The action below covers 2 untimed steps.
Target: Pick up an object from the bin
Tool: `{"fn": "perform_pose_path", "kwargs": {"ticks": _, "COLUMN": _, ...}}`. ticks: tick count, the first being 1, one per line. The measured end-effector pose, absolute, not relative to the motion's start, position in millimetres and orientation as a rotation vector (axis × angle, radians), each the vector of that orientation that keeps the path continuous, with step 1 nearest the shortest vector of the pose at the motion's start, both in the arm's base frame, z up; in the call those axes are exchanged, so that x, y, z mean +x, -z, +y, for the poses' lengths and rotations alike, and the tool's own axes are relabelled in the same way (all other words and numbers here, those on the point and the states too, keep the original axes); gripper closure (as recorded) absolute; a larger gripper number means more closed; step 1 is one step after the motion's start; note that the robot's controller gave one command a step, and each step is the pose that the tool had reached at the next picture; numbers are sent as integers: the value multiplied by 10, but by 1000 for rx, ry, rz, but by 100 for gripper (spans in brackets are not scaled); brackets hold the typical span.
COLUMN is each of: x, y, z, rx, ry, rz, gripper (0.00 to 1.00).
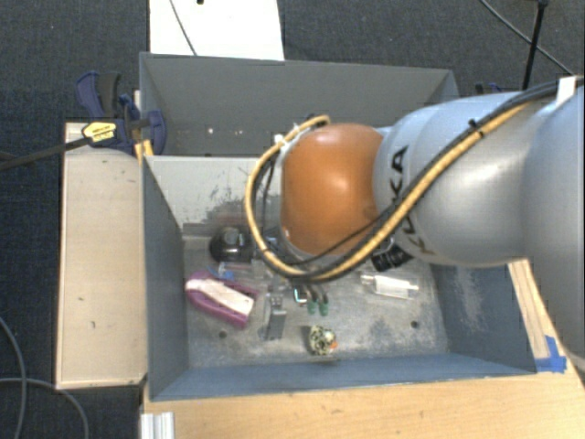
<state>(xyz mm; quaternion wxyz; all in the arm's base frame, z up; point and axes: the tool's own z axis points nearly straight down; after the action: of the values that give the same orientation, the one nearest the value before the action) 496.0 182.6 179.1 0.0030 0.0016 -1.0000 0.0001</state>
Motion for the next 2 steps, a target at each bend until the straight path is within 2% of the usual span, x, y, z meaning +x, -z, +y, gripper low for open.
{"fn": "perform_pose_path", "kwargs": {"ticks": 1, "x": 5538, "y": -750, "z": 2161, "rx": -51, "ry": 13, "rz": -3151, "gripper": 0}}
{"fn": "perform_pose_path", "kwargs": {"ticks": 2, "x": 5512, "y": -734, "z": 2363, "rx": -74, "ry": 4, "rz": -3147, "gripper": 0}}
